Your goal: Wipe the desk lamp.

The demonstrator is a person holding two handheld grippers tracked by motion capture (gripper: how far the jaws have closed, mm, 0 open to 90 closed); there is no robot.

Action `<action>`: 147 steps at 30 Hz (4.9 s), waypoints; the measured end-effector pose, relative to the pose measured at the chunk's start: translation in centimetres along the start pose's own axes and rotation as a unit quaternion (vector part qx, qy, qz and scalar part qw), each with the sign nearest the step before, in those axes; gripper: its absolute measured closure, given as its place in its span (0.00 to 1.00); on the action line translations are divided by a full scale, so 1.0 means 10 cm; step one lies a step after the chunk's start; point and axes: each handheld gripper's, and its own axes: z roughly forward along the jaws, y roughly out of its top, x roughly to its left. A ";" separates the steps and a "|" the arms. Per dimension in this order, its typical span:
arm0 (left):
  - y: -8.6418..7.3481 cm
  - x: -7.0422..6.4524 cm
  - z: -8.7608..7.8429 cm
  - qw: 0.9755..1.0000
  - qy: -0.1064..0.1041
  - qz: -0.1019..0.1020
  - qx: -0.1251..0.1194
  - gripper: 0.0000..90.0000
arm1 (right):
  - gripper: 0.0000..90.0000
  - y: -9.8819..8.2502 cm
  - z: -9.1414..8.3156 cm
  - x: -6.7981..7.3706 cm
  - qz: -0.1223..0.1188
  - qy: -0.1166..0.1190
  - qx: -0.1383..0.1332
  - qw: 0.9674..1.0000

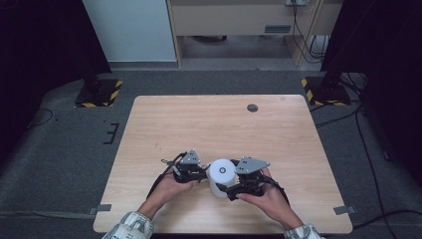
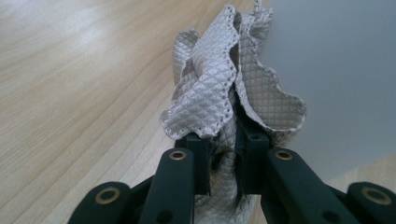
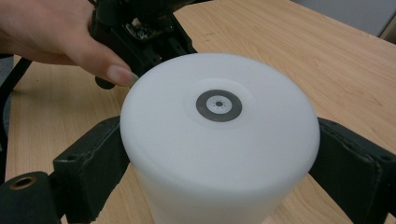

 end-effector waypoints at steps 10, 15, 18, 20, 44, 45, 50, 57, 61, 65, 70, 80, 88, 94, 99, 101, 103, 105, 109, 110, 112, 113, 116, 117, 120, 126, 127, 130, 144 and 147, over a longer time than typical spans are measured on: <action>0.10 0.00 -0.07 1.000 -0.004 0.003 -0.024 0.87 | 0.10 0.00 0.00 0.01 -0.004 -0.001 0.000 1.000; 0.02 0.01 0.05 1.000 0.003 0.011 0.016 0.87 | 0.10 0.00 0.00 0.01 -0.005 0.000 0.000 1.000; -0.01 0.01 0.08 0.999 0.006 0.016 0.031 0.87 | 0.10 0.00 0.01 0.01 -0.005 0.000 -0.001 1.000; -0.02 0.01 0.10 0.999 0.009 0.019 0.036 0.86 | 0.10 0.00 0.01 0.01 -0.006 0.001 -0.002 1.000; 0.17 -0.03 -0.22 0.998 0.004 0.015 -0.059 0.86 | 0.10 0.00 0.03 -0.01 -0.003 -0.011 -0.001 1.000; 0.17 -0.04 -0.23 0.998 0.009 0.017 -0.058 0.86 | 0.10 0.00 0.03 -0.01 -0.002 -0.013 -0.002 1.000; 0.18 -0.09 -0.30 0.997 0.031 0.011 -0.064 0.86 | 0.10 0.01 0.06 -0.05 0.004 -0.026 -0.003 1.000; 0.12 -0.18 -0.36 0.998 0.043 0.023 -0.050 0.86 | 0.10 0.01 0.08 -0.09 0.014 -0.045 -0.005 0.999; 0.05 -0.19 -0.28 0.998 0.046 0.023 -0.028 0.86 | 0.10 0.02 0.09 -0.10 0.016 -0.051 -0.005 0.999; 0.01 -0.19 -0.19 0.998 0.053 0.026 -0.009 0.86 | 0.10 0.01 0.09 -0.11 0.019 -0.057 -0.006 0.998; -0.02 -0.18 -0.15 0.998 0.058 0.023 0.002 0.86 | 0.10 0.01 0.10 -0.12 0.022 -0.063 -0.008 0.998; 0.11 -0.21 -0.35 0.996 0.060 0.020 -0.059 0.86 | 0.10 0.03 0.16 -0.16 0.031 -0.078 -0.011 0.996; 0.06 -0.21 -0.24 0.997 0.067 0.024 -0.032 0.86 | 0.10 0.04 0.18 -0.18 0.030 -0.081 -0.007 0.996; 0.01 -0.18 -0.14 0.997 0.070 0.023 -0.009 0.86 | 0.10 0.05 0.19 -0.20 0.032 -0.083 -0.007 0.996; 0.07 -0.21 -0.25 0.997 0.069 0.024 -0.034 0.86 | 0.10 0.05 0.19 -0.20 0.032 -0.084 -0.008 0.996; 0.12 -0.23 -0.32 0.996 0.066 0.022 -0.052 0.86 | 0.10 0.05 0.19 -0.20 0.033 -0.085 -0.008 0.996; 0.14 -0.25 -0.35 0.996 0.066 0.025 -0.057 0.86 | 0.10 0.05 0.19 -0.20 0.034 -0.087 -0.008 0.996; 0.13 -0.26 -0.33 0.996 0.066 0.025 -0.053 0.86 | 0.10 0.05 0.20 -0.21 0.034 -0.088 -0.007 0.996; 0.09 -0.25 -0.22 0.997 0.068 0.026 -0.034 0.86 | 0.10 0.05 0.21 -0.23 0.036 -0.096 -0.008 0.995; 0.07 -0.24 -0.20 0.997 0.069 0.029 -0.025 0.86 | 0.10 0.05 0.20 -0.23 0.037 -0.097 -0.008 0.995; 0.05 -0.25 -0.14 0.997 0.068 0.029 -0.015 0.86 | 0.10 0.05 0.20 -0.24 0.037 -0.100 -0.008 0.994; 0.04 -0.25 -0.12 0.997 0.069 0.029 -0.011 0.86 | 0.10 0.05 0.20 -0.25 0.038 -0.102 -0.007 0.994; 0.02 -0.23 -0.09 0.997 0.069 0.026 -0.006 0.86 | 0.10 0.05 0.20 -0.25 0.044 -0.104 -0.008 0.994; 0.02 -0.23 -0.09 0.997 0.068 0.023 -0.008 0.86 | 0.10 0.05 0.20 -0.26 0.045 -0.104 -0.008 0.994; 0.03 -0.22 -0.12 0.997 0.069 0.021 -0.016 0.86 | 0.09 0.05 0.19 -0.26 0.048 -0.105 -0.008 0.993; 0.08 -0.23 -0.25 0.996 0.073 0.019 -0.042 0.86 | 0.08 0.06 0.16 -0.25 0.055 -0.103 -0.007 0.993; 0.08 -0.23 -0.26 0.996 0.073 0.019 -0.045 0.86 | 0.08 0.07 0.15 -0.25 0.054 -0.103 -0.008 0.993; 0.10 -0.24 -0.30 0.996 0.073 0.019 -0.052 0.86 | 0.09 0.08 0.09 -0.27 0.052 -0.099 -0.020 0.993; 0.03 -0.27 -0.10 0.997 0.069 0.026 -0.012 0.86 | 0.11 0.08 0.06 -0.28 0.052 -0.088 -0.012 0.995; -0.01 -0.25 -0.03 0.997 0.071 0.027 0.009 0.86 | 0.11 0.09 0.06 -0.27 0.049 -0.089 -0.012 0.995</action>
